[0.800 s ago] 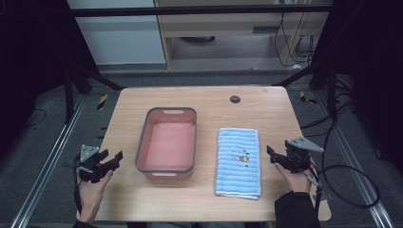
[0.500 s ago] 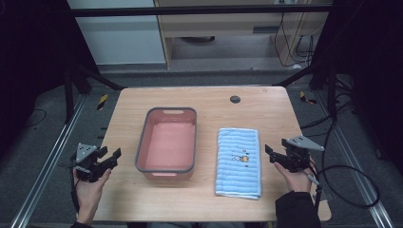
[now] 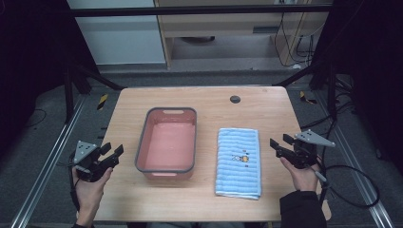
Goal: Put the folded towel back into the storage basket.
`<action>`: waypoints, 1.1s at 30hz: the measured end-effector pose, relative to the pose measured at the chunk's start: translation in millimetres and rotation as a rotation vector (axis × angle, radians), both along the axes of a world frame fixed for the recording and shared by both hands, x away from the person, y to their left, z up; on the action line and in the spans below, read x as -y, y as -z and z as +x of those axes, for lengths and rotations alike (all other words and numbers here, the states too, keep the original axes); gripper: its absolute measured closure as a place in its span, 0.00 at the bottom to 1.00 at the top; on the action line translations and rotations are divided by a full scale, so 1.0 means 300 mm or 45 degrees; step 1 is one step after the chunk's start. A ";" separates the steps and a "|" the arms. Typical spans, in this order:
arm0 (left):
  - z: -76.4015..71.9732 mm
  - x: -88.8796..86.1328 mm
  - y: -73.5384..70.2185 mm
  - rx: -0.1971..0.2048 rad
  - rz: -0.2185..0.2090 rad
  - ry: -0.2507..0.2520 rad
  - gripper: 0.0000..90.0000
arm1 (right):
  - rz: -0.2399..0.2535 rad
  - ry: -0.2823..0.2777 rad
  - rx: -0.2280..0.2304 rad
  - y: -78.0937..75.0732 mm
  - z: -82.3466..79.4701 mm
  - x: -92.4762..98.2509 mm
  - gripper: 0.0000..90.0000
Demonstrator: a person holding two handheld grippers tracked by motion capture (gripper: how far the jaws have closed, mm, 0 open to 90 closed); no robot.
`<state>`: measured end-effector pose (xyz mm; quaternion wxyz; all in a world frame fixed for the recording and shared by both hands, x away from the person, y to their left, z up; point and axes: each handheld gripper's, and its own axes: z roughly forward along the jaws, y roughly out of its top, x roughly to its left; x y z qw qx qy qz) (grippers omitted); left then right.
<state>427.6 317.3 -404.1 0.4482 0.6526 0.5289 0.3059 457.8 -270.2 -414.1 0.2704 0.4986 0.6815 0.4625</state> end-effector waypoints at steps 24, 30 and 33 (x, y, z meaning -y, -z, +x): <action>0.022 0.207 -0.095 0.085 -0.001 0.159 0.46 | 0.004 -0.032 0.046 -0.110 0.064 -0.022 0.47; 0.022 0.262 -0.102 0.099 -0.004 0.193 0.46 | -0.023 -0.056 0.044 -0.124 0.078 -0.038 0.49; 0.023 0.279 -0.104 0.099 -0.006 0.208 0.47 | -0.033 -0.063 0.044 -0.131 0.084 -0.047 0.49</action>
